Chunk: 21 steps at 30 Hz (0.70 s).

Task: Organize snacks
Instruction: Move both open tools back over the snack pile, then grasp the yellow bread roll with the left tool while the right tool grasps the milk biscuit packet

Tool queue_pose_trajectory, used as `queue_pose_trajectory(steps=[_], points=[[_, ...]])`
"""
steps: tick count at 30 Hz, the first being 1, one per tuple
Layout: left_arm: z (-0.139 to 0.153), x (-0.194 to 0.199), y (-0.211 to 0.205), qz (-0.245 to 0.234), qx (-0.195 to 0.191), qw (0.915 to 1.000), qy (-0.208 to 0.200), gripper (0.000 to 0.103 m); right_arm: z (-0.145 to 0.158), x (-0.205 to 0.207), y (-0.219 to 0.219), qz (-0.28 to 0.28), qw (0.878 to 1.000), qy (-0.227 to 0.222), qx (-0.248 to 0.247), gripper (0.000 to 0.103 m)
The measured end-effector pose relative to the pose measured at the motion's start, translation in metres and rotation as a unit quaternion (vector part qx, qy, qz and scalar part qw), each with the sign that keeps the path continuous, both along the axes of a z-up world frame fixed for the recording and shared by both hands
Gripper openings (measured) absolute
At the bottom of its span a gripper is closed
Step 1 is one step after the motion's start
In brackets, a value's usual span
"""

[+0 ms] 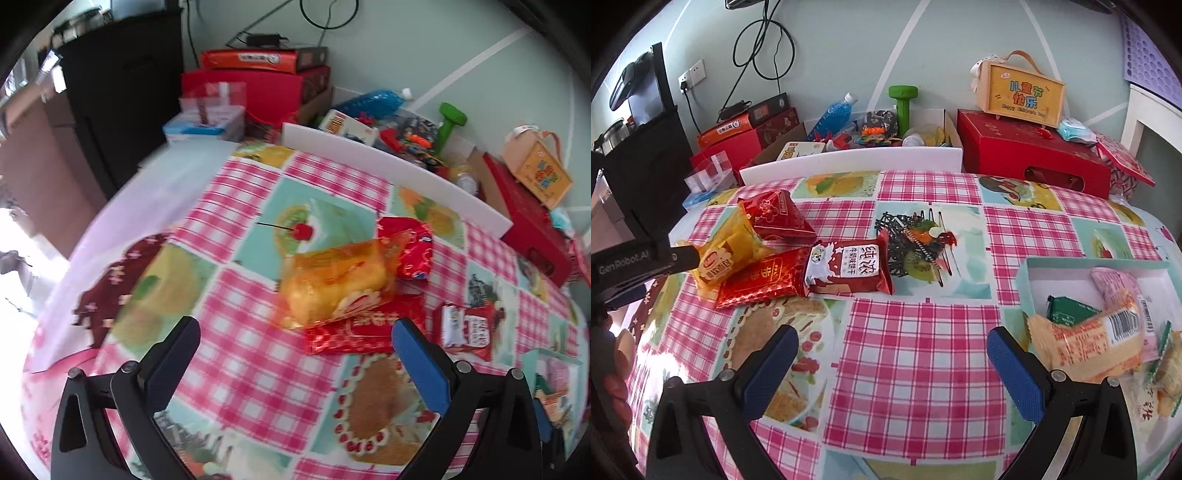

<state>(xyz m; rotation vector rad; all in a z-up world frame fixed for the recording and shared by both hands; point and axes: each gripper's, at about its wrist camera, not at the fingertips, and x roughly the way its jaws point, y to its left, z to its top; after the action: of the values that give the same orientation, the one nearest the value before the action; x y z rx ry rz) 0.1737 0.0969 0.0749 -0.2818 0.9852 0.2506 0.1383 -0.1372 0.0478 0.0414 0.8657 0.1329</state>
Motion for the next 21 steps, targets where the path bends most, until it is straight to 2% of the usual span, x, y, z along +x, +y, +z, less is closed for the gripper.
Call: queue_pose_trajectory(steps=[8, 18, 21], points=[[-0.018, 0.036, 0.008, -0.040, -0.050, 0.9975, 0.030, 0.103, -0.009, 0.042, 0.016, 0.012, 0.999, 0.032, 0.038, 0.103], [-0.039, 0.067, 0.003, -0.061, -0.076, 0.9932, 0.063, 0.103, -0.026, 0.091, 0.039, 0.017, 0.998, 0.066, 0.012, 0.103], [-0.043, 0.072, 0.001, -0.057, -0.083, 0.9926, 0.068, 0.103, -0.031, 0.098, 0.042, 0.017, 0.997, 0.077, 0.012, 0.098]])
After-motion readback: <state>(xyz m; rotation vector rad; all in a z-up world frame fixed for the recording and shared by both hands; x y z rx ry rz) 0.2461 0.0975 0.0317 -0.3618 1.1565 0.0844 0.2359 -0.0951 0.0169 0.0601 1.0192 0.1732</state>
